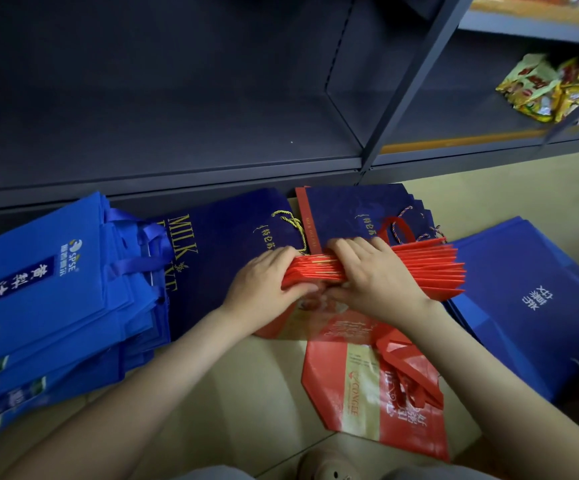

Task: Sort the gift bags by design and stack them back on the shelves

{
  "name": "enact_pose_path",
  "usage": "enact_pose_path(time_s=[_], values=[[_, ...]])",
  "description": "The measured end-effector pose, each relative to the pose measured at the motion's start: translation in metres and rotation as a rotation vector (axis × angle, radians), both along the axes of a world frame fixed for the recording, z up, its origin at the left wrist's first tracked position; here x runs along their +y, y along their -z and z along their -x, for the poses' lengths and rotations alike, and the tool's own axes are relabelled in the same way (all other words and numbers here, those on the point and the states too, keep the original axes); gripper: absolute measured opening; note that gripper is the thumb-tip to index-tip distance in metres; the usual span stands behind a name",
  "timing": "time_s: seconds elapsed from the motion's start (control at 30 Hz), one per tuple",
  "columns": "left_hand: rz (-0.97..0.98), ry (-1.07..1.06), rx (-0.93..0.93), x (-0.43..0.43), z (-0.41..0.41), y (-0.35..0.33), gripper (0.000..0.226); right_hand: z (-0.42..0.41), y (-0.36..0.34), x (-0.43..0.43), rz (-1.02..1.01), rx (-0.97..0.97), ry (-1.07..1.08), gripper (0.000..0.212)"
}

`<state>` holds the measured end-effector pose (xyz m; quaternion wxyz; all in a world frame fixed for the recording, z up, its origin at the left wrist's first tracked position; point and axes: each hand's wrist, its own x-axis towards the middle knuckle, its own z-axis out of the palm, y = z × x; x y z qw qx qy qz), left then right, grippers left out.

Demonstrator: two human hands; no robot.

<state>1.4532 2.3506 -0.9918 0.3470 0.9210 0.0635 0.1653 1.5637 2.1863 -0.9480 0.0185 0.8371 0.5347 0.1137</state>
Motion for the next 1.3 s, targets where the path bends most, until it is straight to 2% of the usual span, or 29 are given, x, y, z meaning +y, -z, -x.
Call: enact_pose_path(time_s=[0.1, 0.13, 0.2, 0.27, 0.33, 0.4, 0.5, 0.57, 0.7, 0.8, 0.87, 1.0, 1.03, 1.13, 1.2, 1.3], values=[[0.024, -0.002, 0.055, 0.007, 0.0, -0.007, 0.041, -0.016, -0.004, -0.022, -0.033, -0.006, 0.142, 0.093], [0.031, -0.002, 0.077, 0.01, 0.0, -0.01, 0.04, -0.021, -0.004, -0.03, -0.032, -0.02, 0.197, 0.094], [-0.004, 0.017, 0.112, 0.013, 0.0, -0.018, 0.042, -0.025, -0.001, -0.04, -0.039, -0.046, 0.259, 0.08], [-0.13, 0.05, 0.071, 0.011, -0.003, -0.03, 0.056, -0.025, 0.003, -0.04, -0.059, -0.082, 0.258, 0.064], [-0.332, 0.104, -0.044, -0.003, -0.01, -0.047, 0.078, -0.021, 0.006, -0.034, -0.105, -0.11, 0.189, 0.058], [-0.516, 0.152, -0.131, -0.024, -0.022, -0.058, 0.091, -0.016, 0.01, -0.029, -0.16, -0.108, 0.105, 0.054], [-0.702, 0.169, 0.073, -0.051, -0.04, -0.054, 0.097, -0.007, 0.015, -0.028, -0.187, -0.074, 0.078, 0.054], [-0.81, 0.118, 0.19, -0.055, -0.043, -0.048, 0.092, -0.004, 0.018, -0.034, -0.146, -0.072, 0.141, 0.058], [-0.806, 0.07, 0.182, -0.055, -0.044, -0.038, 0.069, -0.003, 0.018, -0.041, -0.133, -0.02, 0.259, 0.073], [-0.818, 0.101, 0.315, -0.057, -0.04, -0.048, 0.04, -0.006, 0.02, -0.038, -0.151, -0.056, 0.226, 0.059], [-0.838, 0.134, 0.296, -0.057, -0.039, -0.042, 0.024, -0.009, 0.016, -0.035, -0.126, -0.058, 0.197, 0.057], [-0.819, 0.179, 0.187, -0.053, -0.024, -0.049, 0.021, -0.008, -0.003, -0.024, 0.067, 0.011, 0.2, 0.09], [-0.801, 0.189, 0.167, -0.053, -0.021, -0.051, 0.023, -0.005, -0.01, -0.021, 0.132, 0.04, 0.175, 0.087], [-0.707, 0.193, 0.091, -0.049, -0.02, -0.048, 0.035, -0.001, -0.024, -0.016, 0.243, 0.12, 0.142, 0.057], [-0.719, 0.187, 0.06, -0.046, -0.018, -0.051, 0.03, 0.002, -0.034, -0.014, 0.262, 0.111, 0.115, 0.044], [-0.76, 0.13, -0.058, -0.043, -0.014, -0.067, 0.017, -0.002, -0.043, -0.016, 0.16, 0.008, 0.022, 0.041]])
